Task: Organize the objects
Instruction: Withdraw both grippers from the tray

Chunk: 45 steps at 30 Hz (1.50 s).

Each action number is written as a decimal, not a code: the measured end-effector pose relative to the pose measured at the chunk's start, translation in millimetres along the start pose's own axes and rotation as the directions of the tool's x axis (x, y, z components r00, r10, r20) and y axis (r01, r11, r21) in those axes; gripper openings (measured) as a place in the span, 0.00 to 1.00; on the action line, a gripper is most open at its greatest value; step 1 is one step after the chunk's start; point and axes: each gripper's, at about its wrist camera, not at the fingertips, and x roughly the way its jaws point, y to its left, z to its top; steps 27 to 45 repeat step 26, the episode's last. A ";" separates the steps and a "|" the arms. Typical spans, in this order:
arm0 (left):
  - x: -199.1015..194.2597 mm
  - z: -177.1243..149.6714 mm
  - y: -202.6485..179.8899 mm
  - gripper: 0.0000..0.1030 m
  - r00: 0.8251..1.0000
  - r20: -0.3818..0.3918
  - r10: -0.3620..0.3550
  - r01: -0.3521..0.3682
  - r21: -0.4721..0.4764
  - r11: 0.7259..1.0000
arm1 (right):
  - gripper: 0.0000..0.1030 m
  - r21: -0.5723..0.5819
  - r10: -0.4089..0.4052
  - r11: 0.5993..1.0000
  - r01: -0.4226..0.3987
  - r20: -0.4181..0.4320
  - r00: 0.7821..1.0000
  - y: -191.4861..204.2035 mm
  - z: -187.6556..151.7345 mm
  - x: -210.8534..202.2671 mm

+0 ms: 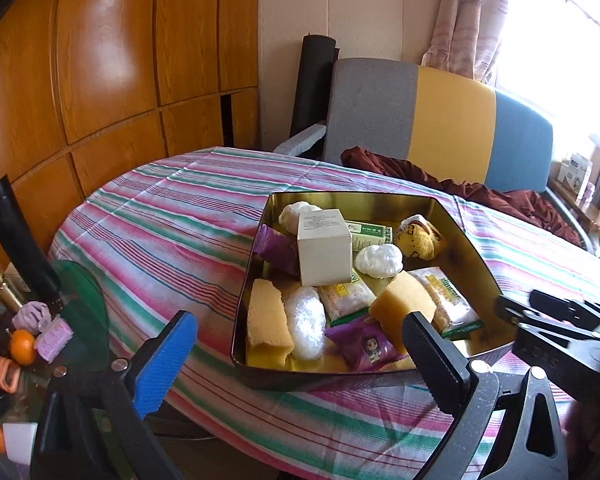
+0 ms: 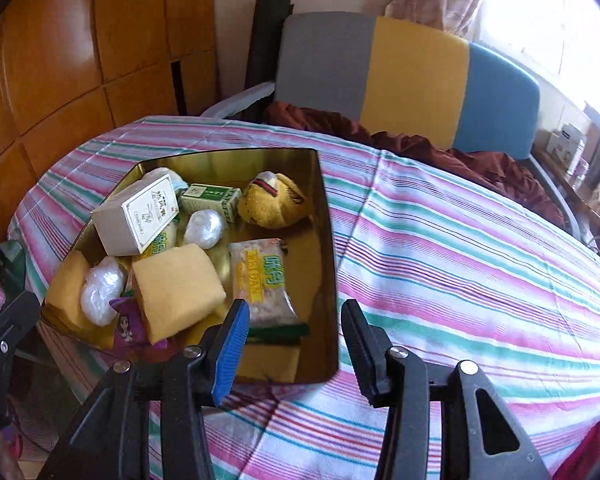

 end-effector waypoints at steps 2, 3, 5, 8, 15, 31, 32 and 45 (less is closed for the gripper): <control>-2.2 -2.4 -1.5 1.00 1.000 0.002 -0.008 0.008 -0.007 1.000 | 0.47 0.017 -0.005 1.000 0.005 0.001 1.000 -4.5 -5.4 -3.4; -2.8 -3.1 -1.6 1.00 1.000 0.001 -0.009 0.009 -0.012 1.000 | 0.47 0.022 -0.006 1.000 0.006 -0.001 1.000 -6.1 -6.9 -4.2; -4.0 -3.3 -1.3 1.00 1.000 -0.002 -0.012 0.012 -0.023 1.000 | 0.47 0.031 -0.010 0.999 0.010 -0.003 1.000 -8.7 -8.9 -5.1; -5.7 -3.1 -1.6 1.00 1.000 0.000 -0.014 0.014 -0.029 0.999 | 0.47 0.033 -0.010 0.999 0.010 0.000 1.000 -9.0 -8.6 -6.3; -3.4 -3.9 1.8 1.00 0.999 -0.018 -0.047 0.046 -0.052 0.998 | 0.47 0.020 -0.005 1.000 0.004 0.019 1.000 -4.2 -6.3 -10.2; -0.1 -6.4 3.5 1.00 0.999 -0.023 -0.041 0.040 -0.034 0.999 | 0.47 -0.004 0.012 1.000 -0.012 0.024 1.000 7.8 -3.5 -10.2; -0.1 -6.4 3.5 1.00 0.999 -0.023 -0.041 0.040 -0.034 0.999 | 0.47 -0.004 0.012 1.000 -0.012 0.024 1.000 7.8 -3.5 -10.2; -0.1 -6.4 3.5 1.00 0.999 -0.023 -0.041 0.040 -0.034 0.999 | 0.47 -0.004 0.012 1.000 -0.012 0.024 1.000 7.8 -3.5 -10.2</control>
